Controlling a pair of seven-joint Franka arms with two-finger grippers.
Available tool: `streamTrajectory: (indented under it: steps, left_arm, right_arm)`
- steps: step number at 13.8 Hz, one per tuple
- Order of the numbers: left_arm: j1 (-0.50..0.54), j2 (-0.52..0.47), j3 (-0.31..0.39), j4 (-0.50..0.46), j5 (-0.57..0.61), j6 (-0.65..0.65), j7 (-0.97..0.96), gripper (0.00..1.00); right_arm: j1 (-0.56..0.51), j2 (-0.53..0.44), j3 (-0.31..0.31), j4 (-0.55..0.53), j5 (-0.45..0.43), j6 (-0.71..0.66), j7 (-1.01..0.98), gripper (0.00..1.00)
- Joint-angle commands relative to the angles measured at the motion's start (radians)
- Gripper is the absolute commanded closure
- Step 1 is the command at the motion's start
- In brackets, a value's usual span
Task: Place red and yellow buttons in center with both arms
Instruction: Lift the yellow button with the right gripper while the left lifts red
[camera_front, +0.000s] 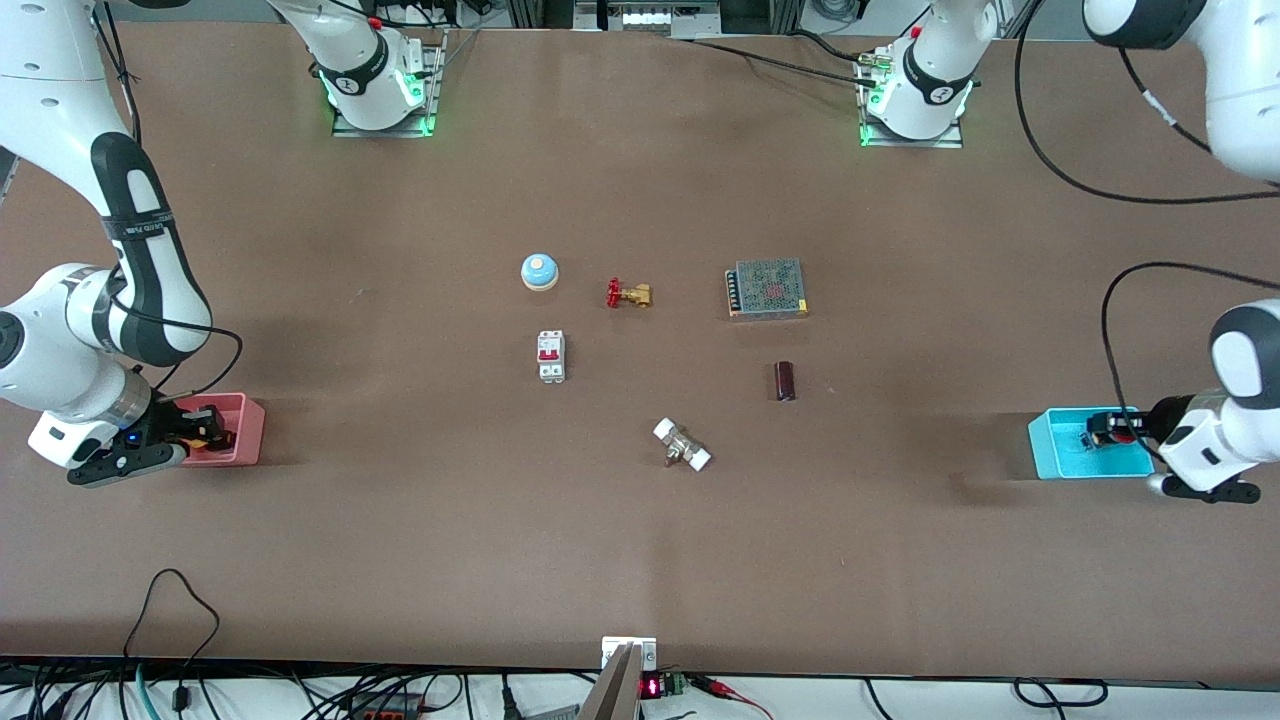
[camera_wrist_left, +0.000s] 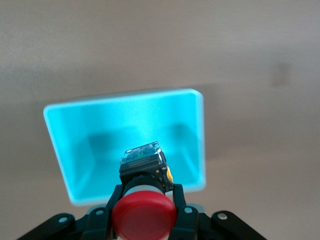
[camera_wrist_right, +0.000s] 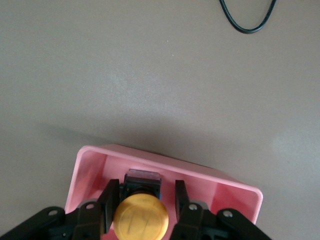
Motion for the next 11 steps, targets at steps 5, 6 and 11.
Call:
streamTrajectory:
  steps: [5,6,11]
  left_arm:
    - [-0.006,-0.092,-0.208,-0.06,-0.027,-0.132,-0.081,0.81]
    - [-0.015,-0.09,-0.228,-0.079,-0.024,-0.11,-0.089,0.8]
    - [-0.084,-0.13,-0.233,-0.296,-0.022,0.115,-0.138,0.81]
  right_arm:
    - [-0.003,0.006,0.006,0.005,0.013,0.008,-0.04,0.82]
    - [-0.003,0.003,0.006,0.007,0.013,0.004,-0.042,0.85]
    - [-0.007,-0.153,0.007,0.014,0.012,-0.204,-0.149,0.85]
